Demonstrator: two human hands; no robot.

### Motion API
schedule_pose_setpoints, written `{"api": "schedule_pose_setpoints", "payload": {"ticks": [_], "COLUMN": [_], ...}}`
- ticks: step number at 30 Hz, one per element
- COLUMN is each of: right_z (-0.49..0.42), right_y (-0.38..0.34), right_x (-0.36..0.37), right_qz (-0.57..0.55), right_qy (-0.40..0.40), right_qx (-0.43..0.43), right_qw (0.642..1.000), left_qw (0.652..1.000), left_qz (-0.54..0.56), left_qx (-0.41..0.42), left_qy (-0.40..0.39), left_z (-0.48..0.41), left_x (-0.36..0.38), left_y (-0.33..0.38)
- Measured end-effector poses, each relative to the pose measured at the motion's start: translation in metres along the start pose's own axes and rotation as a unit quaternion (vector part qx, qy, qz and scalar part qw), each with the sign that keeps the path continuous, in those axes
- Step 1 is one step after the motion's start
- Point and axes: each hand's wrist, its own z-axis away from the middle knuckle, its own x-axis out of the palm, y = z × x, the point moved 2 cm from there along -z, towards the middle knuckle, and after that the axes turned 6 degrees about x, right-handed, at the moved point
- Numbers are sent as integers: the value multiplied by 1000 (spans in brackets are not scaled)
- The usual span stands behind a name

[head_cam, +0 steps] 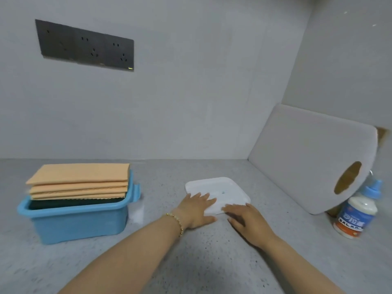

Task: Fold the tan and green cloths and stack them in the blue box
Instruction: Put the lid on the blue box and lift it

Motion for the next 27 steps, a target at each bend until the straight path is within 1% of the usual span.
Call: {"api": "schedule_pose_setpoints", "payload": {"ticks": [3,4,6,8,10,13,15,18,19,21,23,25,27], "right_z": [10,12,16,18,16,4,-7,-19,-21,-23,-26,-32,-39], "right_y": [4,6,13,20,21,6,-12,-49,-65,-94,-124,-153,-181], "right_x": [-6,-9,-14,-24,-38,-61,-80,-106,-113,-118,-116,-110,-102], "right_qz": [-10,-12,-20,-24,-47,-141,-221,-302,-338,-430,-503,-544,-580], "right_qy": [0,5,18,32,51,66,74,77,68,32,-4,-23,-28], "right_qx": [-16,-10,31,88,121,119,122,112,107,107,103,107,119], "right_qw": [1000,1000,999,995,990,981,965,944,933,896,858,832,805], "left_qw": [998,997,996,998,998,993,983,945,926,889,862,831,785], "left_qz": [-54,-70,-76,-35,0,21,98,252,308,403,451,487,549], "left_qx": [16,22,38,49,56,85,94,86,67,8,-54,-104,-127], "left_qy": [-8,-15,-23,4,39,82,123,192,206,216,227,247,256], "left_z": [2,4,12,22,33,49,60,82,94,112,132,151,172], "left_x": [1,-1,-7,-23,-49,-88,-112,-150,-162,-173,-178,-179,-180], "left_y": [5,7,9,7,3,-1,-4,-17,-25,-41,-57,-73,-88]}}
